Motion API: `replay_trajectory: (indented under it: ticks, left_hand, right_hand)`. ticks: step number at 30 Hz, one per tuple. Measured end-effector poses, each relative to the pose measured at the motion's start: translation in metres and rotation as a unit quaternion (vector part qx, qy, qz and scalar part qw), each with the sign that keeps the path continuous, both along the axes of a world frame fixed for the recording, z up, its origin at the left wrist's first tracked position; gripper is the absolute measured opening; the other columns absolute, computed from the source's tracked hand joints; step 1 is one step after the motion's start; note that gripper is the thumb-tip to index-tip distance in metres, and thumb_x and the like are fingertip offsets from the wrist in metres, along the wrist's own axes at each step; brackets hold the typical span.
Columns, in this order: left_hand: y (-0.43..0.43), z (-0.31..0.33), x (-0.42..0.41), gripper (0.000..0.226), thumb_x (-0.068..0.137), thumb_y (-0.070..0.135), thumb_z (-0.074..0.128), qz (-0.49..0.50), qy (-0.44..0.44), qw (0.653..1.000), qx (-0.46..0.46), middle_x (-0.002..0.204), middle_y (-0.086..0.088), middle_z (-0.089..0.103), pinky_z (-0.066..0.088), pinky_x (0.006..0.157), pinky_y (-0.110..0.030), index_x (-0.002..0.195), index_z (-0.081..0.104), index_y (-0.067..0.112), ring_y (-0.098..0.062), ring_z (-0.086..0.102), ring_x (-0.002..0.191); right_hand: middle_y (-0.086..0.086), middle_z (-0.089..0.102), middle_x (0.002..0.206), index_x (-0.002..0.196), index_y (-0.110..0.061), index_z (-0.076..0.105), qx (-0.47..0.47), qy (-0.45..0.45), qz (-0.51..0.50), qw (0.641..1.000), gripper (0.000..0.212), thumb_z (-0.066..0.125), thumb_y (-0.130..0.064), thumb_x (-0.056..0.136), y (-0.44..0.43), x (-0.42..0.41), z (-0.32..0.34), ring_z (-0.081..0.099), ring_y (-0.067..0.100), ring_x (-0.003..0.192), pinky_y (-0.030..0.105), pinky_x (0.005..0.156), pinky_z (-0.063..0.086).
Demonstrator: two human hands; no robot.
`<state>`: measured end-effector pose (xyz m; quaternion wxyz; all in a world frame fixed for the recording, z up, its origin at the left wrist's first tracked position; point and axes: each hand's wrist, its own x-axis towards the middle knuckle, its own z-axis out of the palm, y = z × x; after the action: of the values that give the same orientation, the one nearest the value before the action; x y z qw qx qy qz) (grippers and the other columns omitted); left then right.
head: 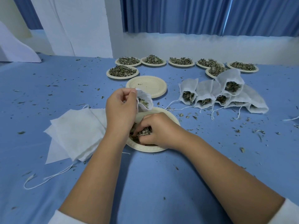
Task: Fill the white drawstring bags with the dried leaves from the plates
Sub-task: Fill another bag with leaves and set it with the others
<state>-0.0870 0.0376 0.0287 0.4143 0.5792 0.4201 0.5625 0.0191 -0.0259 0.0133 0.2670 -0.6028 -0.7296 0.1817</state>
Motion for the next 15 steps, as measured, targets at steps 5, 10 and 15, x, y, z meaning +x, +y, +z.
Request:
replay_trajectory:
  ticks: [5, 10, 15]
  left_hand:
    - [0.003, 0.001, -0.003, 0.02, 0.094, 0.023, 0.058, 0.013, 0.005, 1.0, 0.003, 0.054, 0.019, 0.059, 0.043, 0.055, -0.014, 0.076, 0.064, 0.029, 0.002, 0.051, 0.051]
    - [0.005, 0.0, -0.005, 0.019, 0.093, 0.025, 0.059, 0.021, 0.021, 0.999, 0.019, 0.063, 0.019, 0.06, 0.043, 0.062, -0.017, 0.076, 0.065, 0.03, 0.002, 0.051, 0.058]
    - [-0.001, -0.001, 0.002, 0.021, 0.094, 0.021, 0.06, -0.002, 0.073, 0.996, 0.058, 0.071, 0.014, 0.065, 0.041, 0.056, -0.005, 0.077, 0.064, 0.034, 0.008, 0.055, 0.058]
  right_hand:
    - [-0.001, 0.075, 0.077, 0.077, -0.032, 0.078, 0.009, 0.161, -0.071, 0.984, 0.022, 0.075, -0.011, 0.077, -0.004, 0.025, 0.019, 0.059, 0.007, 0.066, 0.029, 0.065, 0.051]
    - [-0.01, 0.075, 0.075, 0.078, -0.028, 0.078, 0.038, 0.319, -0.094, 0.942, 0.019, 0.078, -0.009, 0.079, -0.009, 0.039, 0.036, 0.065, -0.003, 0.068, 0.009, 0.066, 0.049]
    - [-0.005, 0.075, 0.078, 0.08, -0.021, 0.079, 0.03, 0.438, -0.102, 0.893, 0.016, 0.076, -0.006, 0.081, -0.005, 0.03, 0.037, 0.066, 0.002, 0.07, 0.012, 0.067, 0.05]
